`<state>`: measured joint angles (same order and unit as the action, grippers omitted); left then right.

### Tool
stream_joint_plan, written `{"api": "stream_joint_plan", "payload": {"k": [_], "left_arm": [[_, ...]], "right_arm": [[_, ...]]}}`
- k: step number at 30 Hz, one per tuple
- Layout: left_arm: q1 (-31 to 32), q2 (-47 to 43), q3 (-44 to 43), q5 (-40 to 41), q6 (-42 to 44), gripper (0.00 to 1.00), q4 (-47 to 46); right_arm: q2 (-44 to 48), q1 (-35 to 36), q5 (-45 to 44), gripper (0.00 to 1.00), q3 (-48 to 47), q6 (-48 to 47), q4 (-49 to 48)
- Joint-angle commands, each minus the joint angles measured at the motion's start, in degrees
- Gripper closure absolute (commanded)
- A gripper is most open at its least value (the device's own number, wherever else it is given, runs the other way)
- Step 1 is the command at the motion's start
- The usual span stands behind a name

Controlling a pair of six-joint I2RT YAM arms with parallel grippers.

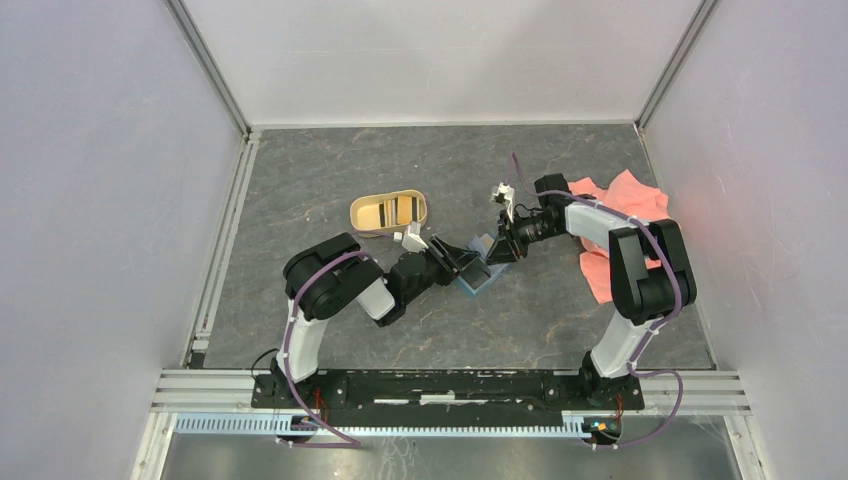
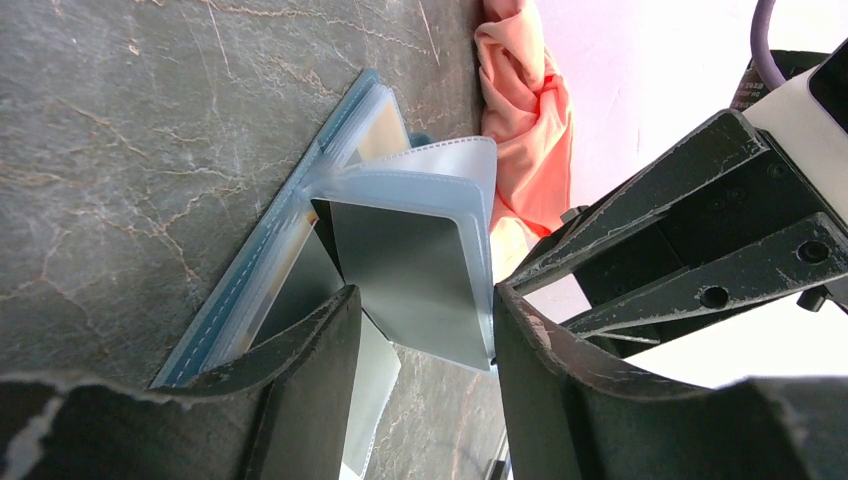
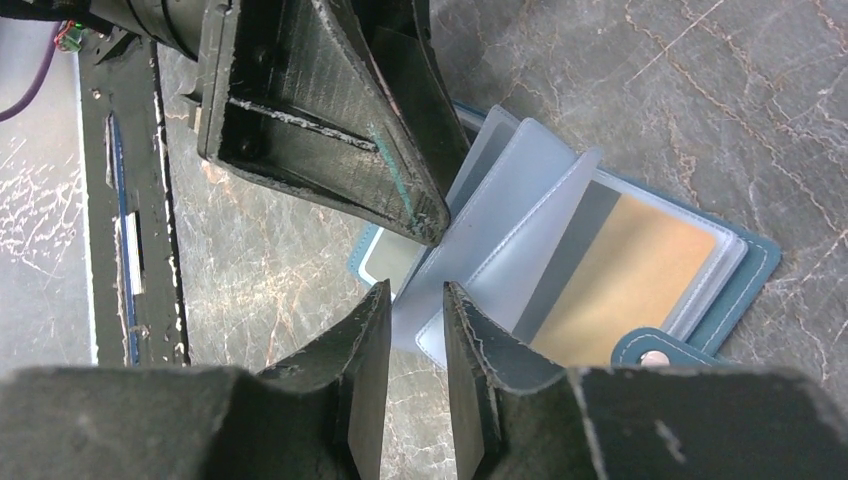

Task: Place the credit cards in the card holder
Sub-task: Turn over the card slot in the card holder.

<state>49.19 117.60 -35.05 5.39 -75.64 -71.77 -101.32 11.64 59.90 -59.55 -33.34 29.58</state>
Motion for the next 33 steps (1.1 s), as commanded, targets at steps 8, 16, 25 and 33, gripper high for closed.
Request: {"api": "stream_joint_plan", "payload": {"k": [8, 16, 25, 33], "left_arm": [[-0.41, 1.43, -0.51, -0.49, -0.31, 0.44, -3.74], [-0.67, 1.23, 0.26, -0.52, -0.04, 0.44, -3.79], [-1.11, 0.88, 2.19, -0.46, -0.13, 0.48, -4.65], [-1.18, 1.14, 2.97, -0.78, -0.22, 0.49, -7.69]], "right_arm": [[2.27, -0.20, -4.93, 0.68, 0.01, 2.50, -4.26], [2.56, -0.26, -6.09, 0.61, 0.05, 2.41, -4.32], [3.83, -1.00, -7.33, 0.45, 0.56, 2.67, -5.14], [3.33, -0.92, -5.65, 0.53, 0.53, 2.11, -4.55]]}}
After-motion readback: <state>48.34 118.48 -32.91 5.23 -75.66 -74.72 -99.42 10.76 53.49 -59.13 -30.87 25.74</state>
